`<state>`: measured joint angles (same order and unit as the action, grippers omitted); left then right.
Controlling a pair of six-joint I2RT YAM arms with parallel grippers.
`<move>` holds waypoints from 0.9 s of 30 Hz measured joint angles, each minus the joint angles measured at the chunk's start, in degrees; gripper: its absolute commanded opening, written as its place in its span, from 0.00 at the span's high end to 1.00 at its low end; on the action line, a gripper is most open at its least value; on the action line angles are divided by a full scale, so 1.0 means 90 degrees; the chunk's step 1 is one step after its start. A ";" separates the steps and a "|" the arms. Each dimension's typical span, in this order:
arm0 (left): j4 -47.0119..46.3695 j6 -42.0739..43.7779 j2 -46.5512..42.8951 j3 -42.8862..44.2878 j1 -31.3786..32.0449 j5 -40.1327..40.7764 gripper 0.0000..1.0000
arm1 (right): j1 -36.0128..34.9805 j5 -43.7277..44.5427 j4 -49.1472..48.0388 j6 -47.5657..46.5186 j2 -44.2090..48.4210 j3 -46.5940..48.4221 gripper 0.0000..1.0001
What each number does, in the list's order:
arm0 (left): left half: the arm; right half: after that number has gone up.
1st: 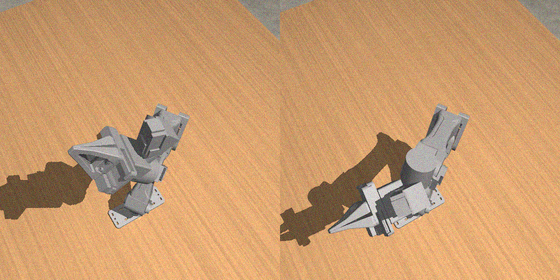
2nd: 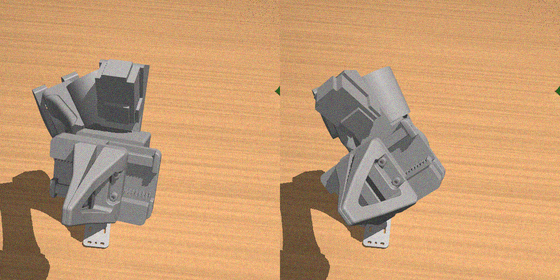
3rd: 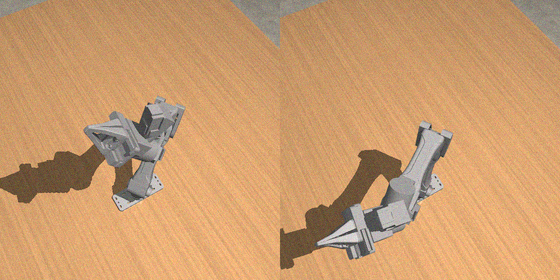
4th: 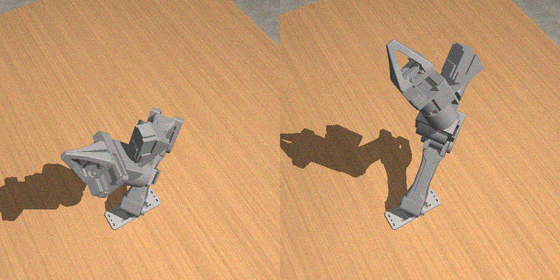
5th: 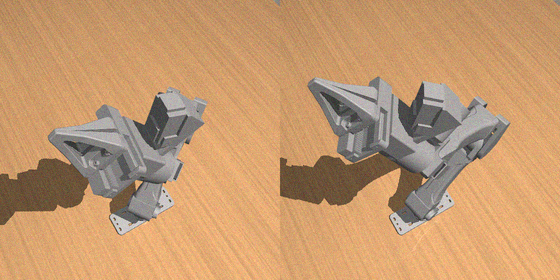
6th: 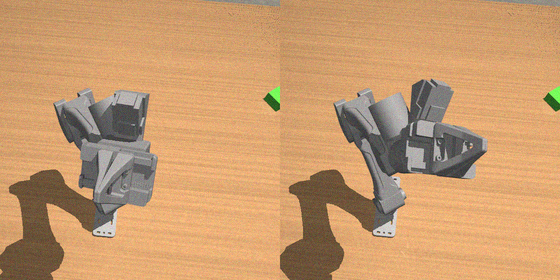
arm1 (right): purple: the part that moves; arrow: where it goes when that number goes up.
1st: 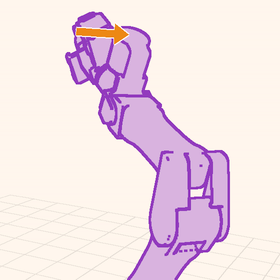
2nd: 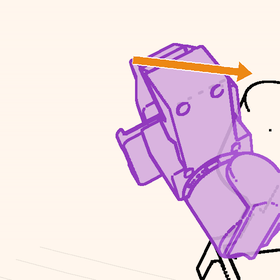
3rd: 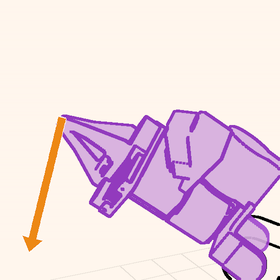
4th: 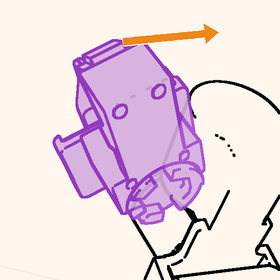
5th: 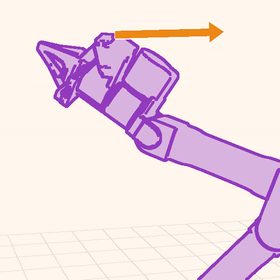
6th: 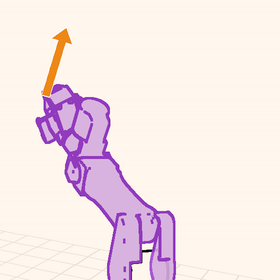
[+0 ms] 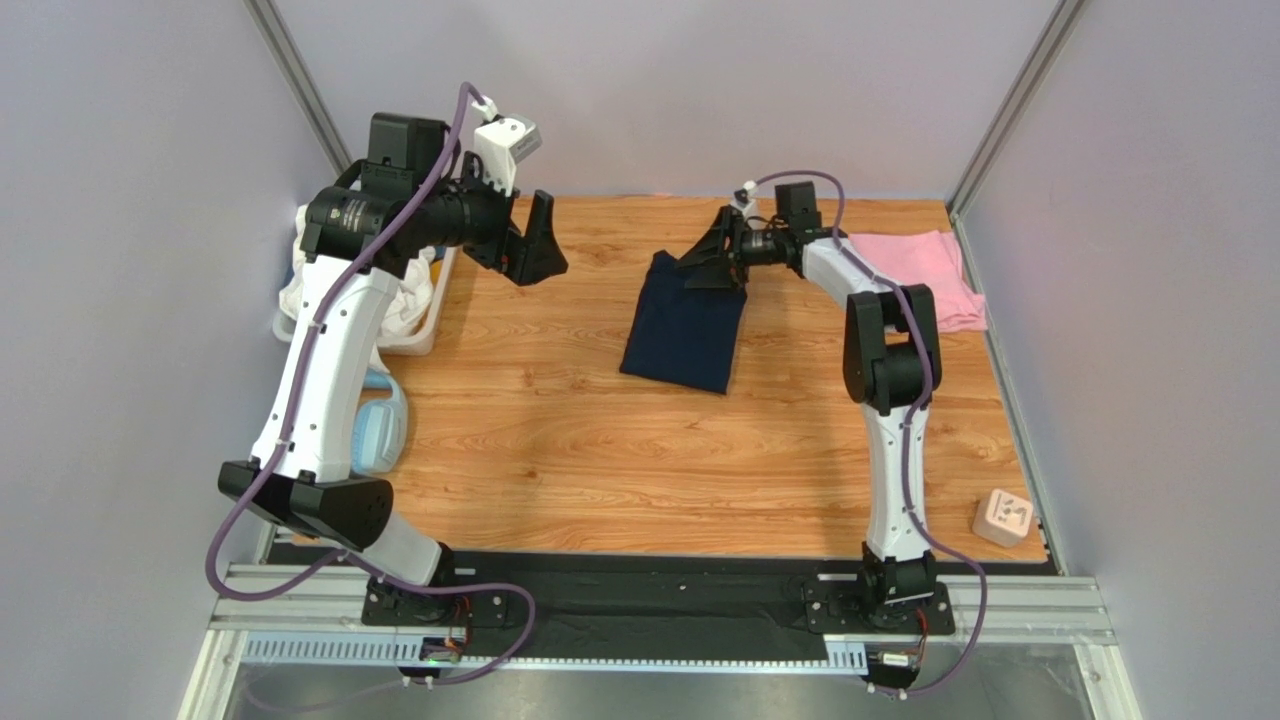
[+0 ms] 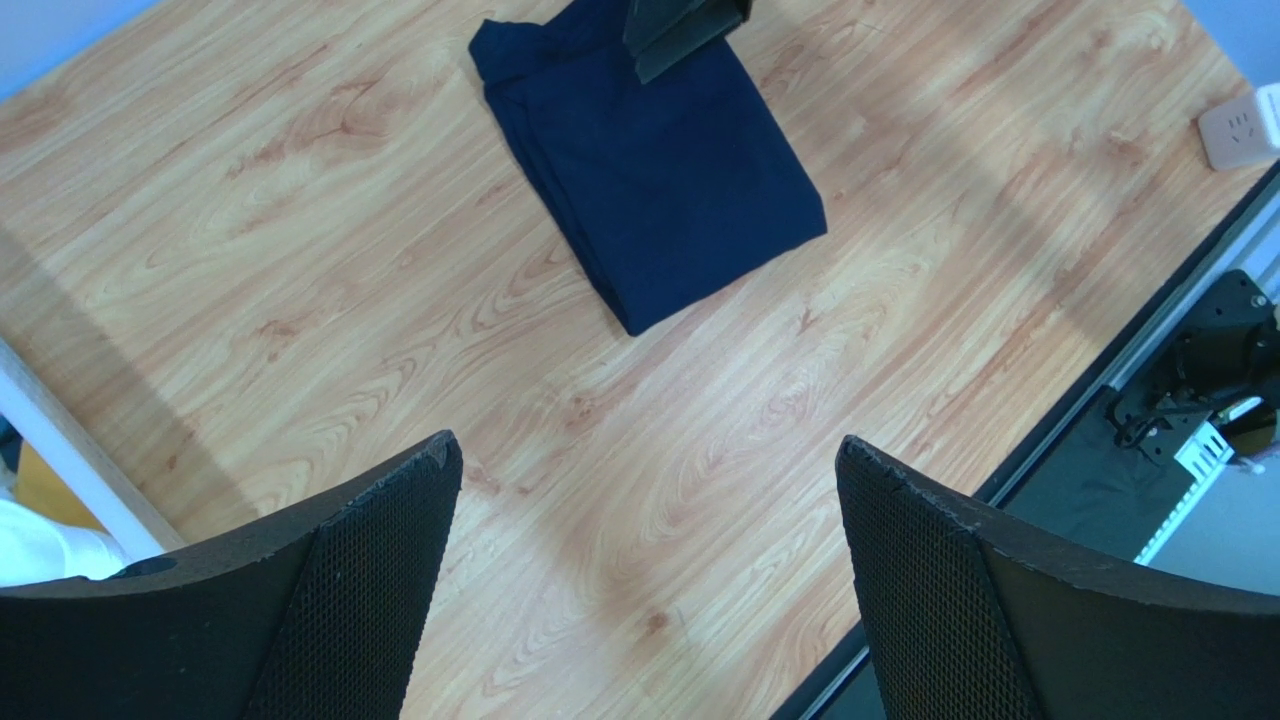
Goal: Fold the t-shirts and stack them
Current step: Smooth out wrinkles on the folded tshirt
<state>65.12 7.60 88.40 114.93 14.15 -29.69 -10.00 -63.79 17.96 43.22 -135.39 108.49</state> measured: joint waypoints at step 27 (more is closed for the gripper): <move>0.0551 0.0036 -0.0721 0.0019 0.0000 -0.0158 0.00 | 0.0087 0.0447 0.0175 -0.0172 0.1734 -0.1974 0.46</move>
<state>70.08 7.92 81.91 115.11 14.15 -31.11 -9.21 -59.77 19.53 41.67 -119.79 90.72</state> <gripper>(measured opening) 0.993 0.535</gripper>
